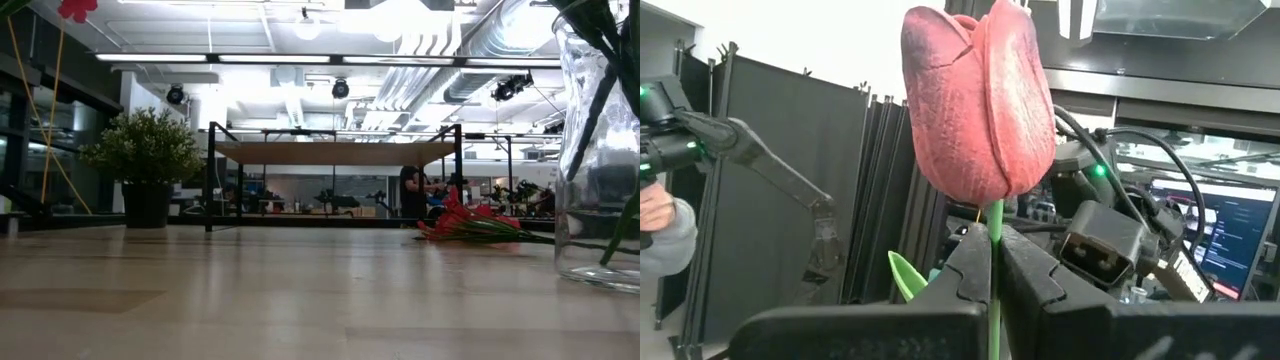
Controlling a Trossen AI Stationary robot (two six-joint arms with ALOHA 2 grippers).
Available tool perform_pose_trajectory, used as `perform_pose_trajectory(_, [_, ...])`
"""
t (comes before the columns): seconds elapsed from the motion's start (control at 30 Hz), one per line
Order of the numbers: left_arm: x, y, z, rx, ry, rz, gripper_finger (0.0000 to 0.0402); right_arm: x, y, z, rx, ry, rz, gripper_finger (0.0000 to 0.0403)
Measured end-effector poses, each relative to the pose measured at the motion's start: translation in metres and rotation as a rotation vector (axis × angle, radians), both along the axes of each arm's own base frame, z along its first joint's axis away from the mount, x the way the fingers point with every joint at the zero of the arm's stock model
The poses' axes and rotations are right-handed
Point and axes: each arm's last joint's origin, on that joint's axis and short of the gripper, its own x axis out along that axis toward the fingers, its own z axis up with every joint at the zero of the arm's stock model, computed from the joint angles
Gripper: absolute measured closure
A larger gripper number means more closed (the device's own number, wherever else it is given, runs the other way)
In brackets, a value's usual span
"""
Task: Pick and place flowers into a vace then onto a shelf
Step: Put the red flower into the left transparent vase
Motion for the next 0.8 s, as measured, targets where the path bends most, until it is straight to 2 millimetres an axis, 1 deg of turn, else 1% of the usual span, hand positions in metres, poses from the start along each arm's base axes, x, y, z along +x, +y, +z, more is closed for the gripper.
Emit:
perform_pose_trajectory(0.17, [0.008,-0.009,-0.003,0.02,0.001,-0.005,0.0185,0.0,0.0,0.001,0.019,-0.007,0.007,0.0402])
perform_pose_trajectory(0.43, [0.021,-0.022,-0.001,0.069,-0.064,-0.036,0.0185,-0.001,0.0,0.002,0.028,-0.012,0.012,0.0402])
perform_pose_trajectory(0.6, [0.024,-0.022,-0.001,0.094,-0.079,-0.006,0.0185,-0.001,0.001,0.002,0.031,-0.011,0.014,0.0402])
perform_pose_trajectory(0.8, [0.041,-0.013,-0.001,0.073,-0.075,0.022,0.0185,-0.001,0.001,0.002,0.042,-0.005,0.037,0.0402])
